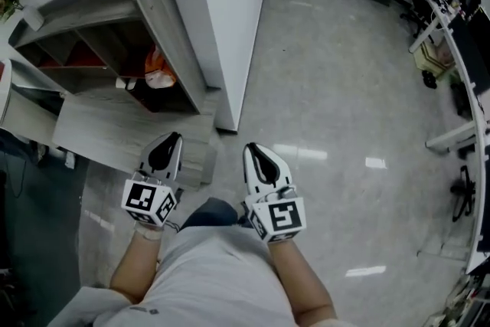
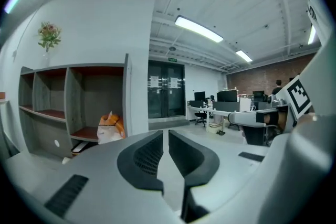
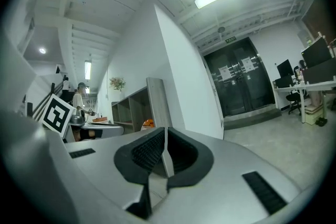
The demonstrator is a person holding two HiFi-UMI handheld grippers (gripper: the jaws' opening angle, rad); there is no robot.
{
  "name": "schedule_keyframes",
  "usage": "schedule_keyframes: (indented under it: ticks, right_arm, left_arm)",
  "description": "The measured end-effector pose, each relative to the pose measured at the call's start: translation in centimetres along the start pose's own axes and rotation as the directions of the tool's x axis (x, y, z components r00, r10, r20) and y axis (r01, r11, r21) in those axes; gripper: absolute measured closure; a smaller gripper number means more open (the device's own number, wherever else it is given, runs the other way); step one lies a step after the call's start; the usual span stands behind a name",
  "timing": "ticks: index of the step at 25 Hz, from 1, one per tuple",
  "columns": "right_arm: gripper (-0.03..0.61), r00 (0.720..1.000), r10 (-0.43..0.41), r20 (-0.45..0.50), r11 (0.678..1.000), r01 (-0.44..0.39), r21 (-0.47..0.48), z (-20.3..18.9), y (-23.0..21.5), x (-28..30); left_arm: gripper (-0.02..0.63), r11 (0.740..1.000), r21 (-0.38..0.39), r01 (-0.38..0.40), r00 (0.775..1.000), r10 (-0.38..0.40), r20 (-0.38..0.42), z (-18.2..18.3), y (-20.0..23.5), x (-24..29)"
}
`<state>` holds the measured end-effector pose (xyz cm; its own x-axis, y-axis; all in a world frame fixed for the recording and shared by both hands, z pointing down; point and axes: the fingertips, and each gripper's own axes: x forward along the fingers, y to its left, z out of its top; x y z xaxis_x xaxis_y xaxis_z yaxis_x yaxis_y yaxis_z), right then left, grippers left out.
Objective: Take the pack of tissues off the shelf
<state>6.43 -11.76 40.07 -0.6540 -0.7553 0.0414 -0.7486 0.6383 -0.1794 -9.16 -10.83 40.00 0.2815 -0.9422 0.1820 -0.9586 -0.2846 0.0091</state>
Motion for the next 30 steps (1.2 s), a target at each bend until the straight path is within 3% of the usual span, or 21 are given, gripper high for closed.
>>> schedule_keyframes:
  ticks: [7, 11, 20, 30]
  right_arm:
    - [0.552, 0.995, 0.092, -0.032, 0.996, -0.093, -0.007, -0.5, 2.2, 5.3]
    - [0.552, 0.99, 0.133, -0.048, 0.991, -0.134, -0.017, -0.8, 3.9, 9.1]
    - [0.552, 0.985, 0.164, -0.051, 0.985, -0.166, -0.046, -1.5, 6.6, 17.0]
    - [0.552, 0.992, 0.121, -0.047, 0.991, -0.124, -0.051, -1.9, 5.3, 22.2]
  left_arm:
    - [0.592, 0.99, -0.052, -0.132, 0.991, 0.132, -0.003, -0.3, 7.2, 0.7]
    - [0.592, 0.984, -0.069, -0.163, 0.987, 0.164, -0.001, -0.2, 11.2, 1.6]
    - [0.586, 0.982, -0.074, -0.174, 0.985, 0.174, 0.002, -0.9, 19.2, 5.4]
    - [0.509, 0.987, -0.082, -0.14, 0.99, 0.138, -0.035, -2.5, 24.0, 11.0]
